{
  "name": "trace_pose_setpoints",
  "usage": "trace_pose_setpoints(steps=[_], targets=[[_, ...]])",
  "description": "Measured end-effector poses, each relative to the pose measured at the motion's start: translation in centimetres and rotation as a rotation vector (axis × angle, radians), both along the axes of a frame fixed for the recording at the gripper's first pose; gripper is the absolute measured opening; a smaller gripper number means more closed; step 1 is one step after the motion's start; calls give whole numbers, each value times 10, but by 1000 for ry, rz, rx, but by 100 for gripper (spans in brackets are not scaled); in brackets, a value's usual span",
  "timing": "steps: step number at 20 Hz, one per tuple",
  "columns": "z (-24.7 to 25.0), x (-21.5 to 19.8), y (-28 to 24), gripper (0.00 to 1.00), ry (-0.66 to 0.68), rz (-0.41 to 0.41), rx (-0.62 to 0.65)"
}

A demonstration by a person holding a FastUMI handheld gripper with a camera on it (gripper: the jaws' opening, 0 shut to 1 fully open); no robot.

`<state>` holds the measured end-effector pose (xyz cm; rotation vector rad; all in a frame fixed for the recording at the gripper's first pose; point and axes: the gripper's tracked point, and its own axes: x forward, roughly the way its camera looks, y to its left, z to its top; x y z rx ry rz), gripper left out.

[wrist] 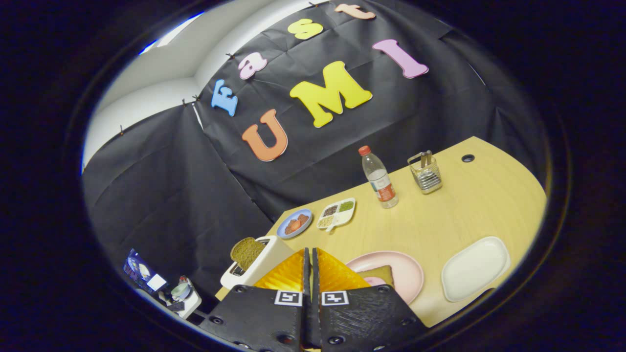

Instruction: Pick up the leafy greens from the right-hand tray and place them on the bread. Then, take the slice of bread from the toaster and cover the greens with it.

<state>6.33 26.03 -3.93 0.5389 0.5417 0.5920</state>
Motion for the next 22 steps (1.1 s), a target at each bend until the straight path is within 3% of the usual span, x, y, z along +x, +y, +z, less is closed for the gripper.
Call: trace_pose_setpoints(steps=[6, 11, 22], targets=[[-40, 5, 36, 0, 74, 24, 59], [-75, 15, 11, 0, 117, -6, 50], [-151, 43, -62, 0, 97, -108, -222]])
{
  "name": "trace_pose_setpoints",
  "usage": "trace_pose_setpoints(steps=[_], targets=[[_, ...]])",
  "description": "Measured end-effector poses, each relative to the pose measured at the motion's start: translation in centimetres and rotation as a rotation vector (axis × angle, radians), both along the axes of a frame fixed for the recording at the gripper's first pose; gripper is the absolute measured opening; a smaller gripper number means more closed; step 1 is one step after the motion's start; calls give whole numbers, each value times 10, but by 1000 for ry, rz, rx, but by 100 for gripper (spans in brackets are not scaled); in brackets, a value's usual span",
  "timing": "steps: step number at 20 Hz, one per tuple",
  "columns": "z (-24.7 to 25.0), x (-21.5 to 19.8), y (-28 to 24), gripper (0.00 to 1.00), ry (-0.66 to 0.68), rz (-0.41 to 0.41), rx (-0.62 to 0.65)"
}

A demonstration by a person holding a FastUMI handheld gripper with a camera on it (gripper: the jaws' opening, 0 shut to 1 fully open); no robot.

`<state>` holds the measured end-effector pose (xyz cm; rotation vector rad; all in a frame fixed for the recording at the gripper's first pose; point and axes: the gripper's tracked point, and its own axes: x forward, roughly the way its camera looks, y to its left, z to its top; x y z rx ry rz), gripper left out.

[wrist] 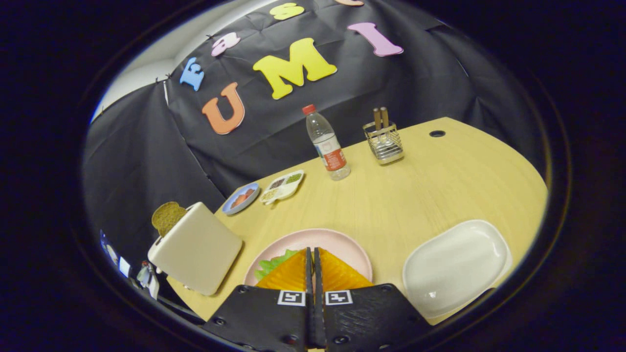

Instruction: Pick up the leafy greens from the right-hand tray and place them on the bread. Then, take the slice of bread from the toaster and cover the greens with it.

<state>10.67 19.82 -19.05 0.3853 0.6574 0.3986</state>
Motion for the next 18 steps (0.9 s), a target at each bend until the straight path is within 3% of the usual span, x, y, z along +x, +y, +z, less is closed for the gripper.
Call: trace_pose_setpoints(steps=[1, 2, 3, 4, 6, 9, 14, 18], targets=[[-2, 2, -6, 12, -4, -8, -16], [-5, 3, -9, 13, -7, -13, -24], [-6, 4, -13, 25, -9, -22, -37], [-5, 5, -19, 29, -22, -33, -56], [9, 4, -25, 53, -73, -61, -102], [70, -5, -18, 95, -229, -110, -162], [183, -32, 61, 95, -411, -153, -187], [206, -45, 156, 96, -442, -117, -187]])
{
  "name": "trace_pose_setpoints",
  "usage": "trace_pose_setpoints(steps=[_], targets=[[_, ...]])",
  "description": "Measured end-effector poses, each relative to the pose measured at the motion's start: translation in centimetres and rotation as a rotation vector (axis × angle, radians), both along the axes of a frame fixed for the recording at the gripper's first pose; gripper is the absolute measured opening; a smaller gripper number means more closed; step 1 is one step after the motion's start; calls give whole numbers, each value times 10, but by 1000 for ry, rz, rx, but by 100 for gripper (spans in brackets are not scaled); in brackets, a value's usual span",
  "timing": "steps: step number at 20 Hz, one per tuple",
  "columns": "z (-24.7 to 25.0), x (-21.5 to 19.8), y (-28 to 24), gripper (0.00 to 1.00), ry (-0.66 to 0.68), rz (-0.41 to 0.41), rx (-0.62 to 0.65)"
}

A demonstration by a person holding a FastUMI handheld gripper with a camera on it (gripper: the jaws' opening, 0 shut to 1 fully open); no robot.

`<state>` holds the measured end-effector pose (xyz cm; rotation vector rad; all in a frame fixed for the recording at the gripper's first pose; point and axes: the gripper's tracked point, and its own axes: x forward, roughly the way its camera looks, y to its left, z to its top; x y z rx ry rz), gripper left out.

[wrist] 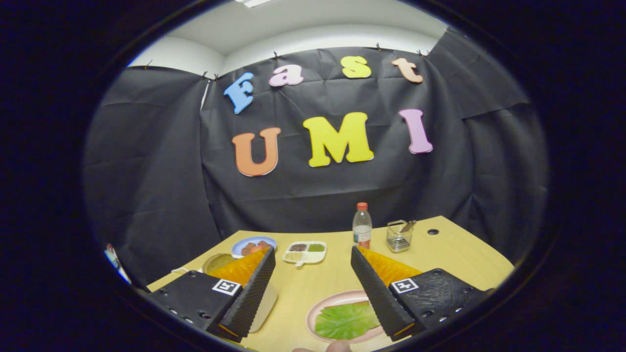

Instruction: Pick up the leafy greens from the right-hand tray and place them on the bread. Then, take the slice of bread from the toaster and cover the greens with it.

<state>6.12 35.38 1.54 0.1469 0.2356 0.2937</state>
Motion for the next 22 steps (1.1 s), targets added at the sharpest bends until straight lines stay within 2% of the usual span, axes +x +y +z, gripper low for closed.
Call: trace_pose_setpoints(steps=[5, 8, 16, 18, 22], targets=[[-19, -13, 102, 96, 9, 66, -60], [-39, -14, 138, 96, 30, 68, -110], [-83, 14, 164, 95, 133, -2, -155], [-88, 18, 162, 82, 159, -16, -144], [-88, 20, 160, 30, 181, -27, -131]])
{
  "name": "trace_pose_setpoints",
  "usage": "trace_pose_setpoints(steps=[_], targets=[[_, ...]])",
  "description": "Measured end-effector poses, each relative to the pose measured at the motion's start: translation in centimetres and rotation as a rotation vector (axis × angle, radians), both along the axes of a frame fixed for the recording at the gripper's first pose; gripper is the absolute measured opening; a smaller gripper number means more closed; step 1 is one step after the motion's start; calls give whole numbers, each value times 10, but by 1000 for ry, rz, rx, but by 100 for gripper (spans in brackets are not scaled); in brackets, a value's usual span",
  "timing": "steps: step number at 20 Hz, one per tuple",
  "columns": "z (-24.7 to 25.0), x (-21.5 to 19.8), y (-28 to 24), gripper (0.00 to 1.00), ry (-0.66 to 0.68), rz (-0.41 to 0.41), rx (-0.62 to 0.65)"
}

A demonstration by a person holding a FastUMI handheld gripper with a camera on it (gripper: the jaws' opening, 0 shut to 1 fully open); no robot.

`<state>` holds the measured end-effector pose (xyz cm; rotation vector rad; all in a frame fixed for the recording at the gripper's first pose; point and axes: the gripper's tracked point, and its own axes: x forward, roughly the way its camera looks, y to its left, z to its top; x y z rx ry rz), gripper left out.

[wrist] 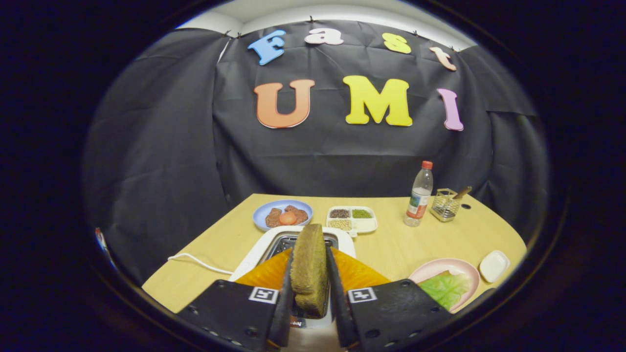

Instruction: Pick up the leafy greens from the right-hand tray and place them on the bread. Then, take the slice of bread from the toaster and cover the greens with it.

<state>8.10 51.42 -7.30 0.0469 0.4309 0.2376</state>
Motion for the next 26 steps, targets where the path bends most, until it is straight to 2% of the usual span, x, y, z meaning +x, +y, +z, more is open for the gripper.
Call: trace_pose_setpoints(steps=[1, 2, 5, 13, 17, 22, 26], targets=[[1, 0, 1, 17, 0, 7, 8], [5, -1, 3, 17, 2, 22, 17], [32, -3, -1, 2, -41, 54, 36], [110, -13, -36, 2, -126, 49, 183], [129, -23, -74, 2, -160, 37, 202], [102, -25, -142, 1, -166, -55, 183], [50, -20, -178, 1, -85, -107, 196]])
